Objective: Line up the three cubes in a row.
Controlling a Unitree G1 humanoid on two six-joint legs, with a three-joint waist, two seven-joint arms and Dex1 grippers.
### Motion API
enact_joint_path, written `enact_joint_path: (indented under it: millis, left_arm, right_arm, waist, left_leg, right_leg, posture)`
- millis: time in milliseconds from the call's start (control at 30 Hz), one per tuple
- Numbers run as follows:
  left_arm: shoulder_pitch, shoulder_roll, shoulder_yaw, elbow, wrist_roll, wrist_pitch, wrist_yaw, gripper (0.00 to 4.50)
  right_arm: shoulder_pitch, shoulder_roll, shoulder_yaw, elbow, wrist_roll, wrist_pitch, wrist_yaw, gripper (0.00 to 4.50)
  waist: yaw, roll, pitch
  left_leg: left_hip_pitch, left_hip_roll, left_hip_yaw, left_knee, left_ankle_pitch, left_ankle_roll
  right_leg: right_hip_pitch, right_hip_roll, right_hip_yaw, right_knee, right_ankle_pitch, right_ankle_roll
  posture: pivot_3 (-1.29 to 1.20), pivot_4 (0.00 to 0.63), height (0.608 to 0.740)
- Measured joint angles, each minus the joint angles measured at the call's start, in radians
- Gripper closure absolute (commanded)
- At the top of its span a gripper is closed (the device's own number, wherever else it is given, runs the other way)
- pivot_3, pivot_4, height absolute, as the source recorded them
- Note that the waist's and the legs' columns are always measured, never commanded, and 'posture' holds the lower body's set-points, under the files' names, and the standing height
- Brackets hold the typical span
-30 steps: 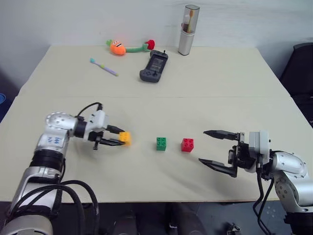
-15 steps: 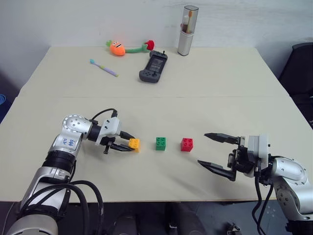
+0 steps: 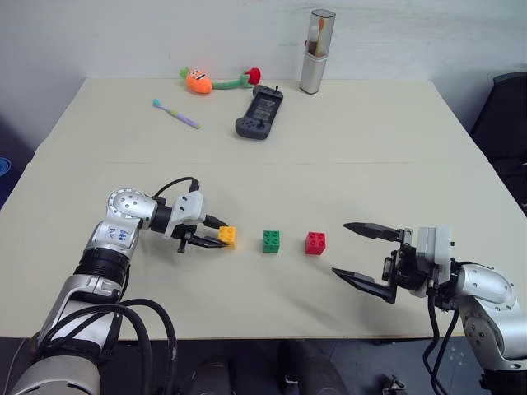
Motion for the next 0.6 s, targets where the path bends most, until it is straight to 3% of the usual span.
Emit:
enact_joint_path:
  millis: [167,300,400,467,600]
  left_arm:
    - [0.016,0.036,0.019,-0.020,-0.008,0.002,0.000,0.30]
    - [0.072,0.153,0.107,-0.123,-0.055,-0.002,-0.017,0.30]
    - [0.224,0.232,0.200,-0.229,-0.126,0.034,-0.031,0.30]
    - [0.405,0.293,0.288,-0.334,-0.180,0.088,-0.026,0.30]
    - [0.603,0.346,0.430,-0.467,-0.236,0.183,0.022,0.30]
  right_arm:
    - [0.000,-0.010,-0.004,0.001,0.004,0.001,0.015,0.00]
    - [0.019,-0.060,-0.057,0.007,0.023,0.013,0.051,0.00]
    - [0.038,-0.101,-0.090,0.025,0.032,0.013,0.096,0.00]
    - [0.041,-0.147,-0.119,0.082,0.028,0.012,0.140,0.00]
    - [-0.006,-0.223,-0.140,0.179,0.001,-0.009,0.211,0.00]
  waist:
    - [0.002,0.000,0.000]
    - [-0.002,0.000,0.001]
    - [-0.004,0.001,0.001]
    - [-0.007,0.001,0.001]
    - [0.002,0.002,0.002]
  left_leg:
    - [-0.002,0.000,0.000,0.000,0.000,0.000]
    - [-0.001,0.001,0.001,-0.001,0.000,0.000]
    - [0.000,0.001,0.001,-0.002,-0.001,0.000]
    - [0.000,0.002,0.001,-0.002,-0.001,0.000]
    - [0.000,0.001,0.000,-0.002,-0.005,0.007]
  right_leg:
    - [-0.002,0.000,0.000,-0.001,0.000,0.000]
    - [-0.002,-0.001,0.000,-0.001,0.000,0.000]
    - [-0.002,-0.001,0.000,-0.001,0.000,0.000]
    - [-0.001,-0.002,0.000,-0.002,0.000,-0.001]
    - [0.000,-0.004,0.000,-0.002,0.000,-0.001]
  posture:
    - [0.00,0.150,0.740]
    - [0.00,0.150,0.740]
    - [0.00,0.150,0.740]
    - [0.00,0.150,0.740]
    - [0.00,0.150,0.740]
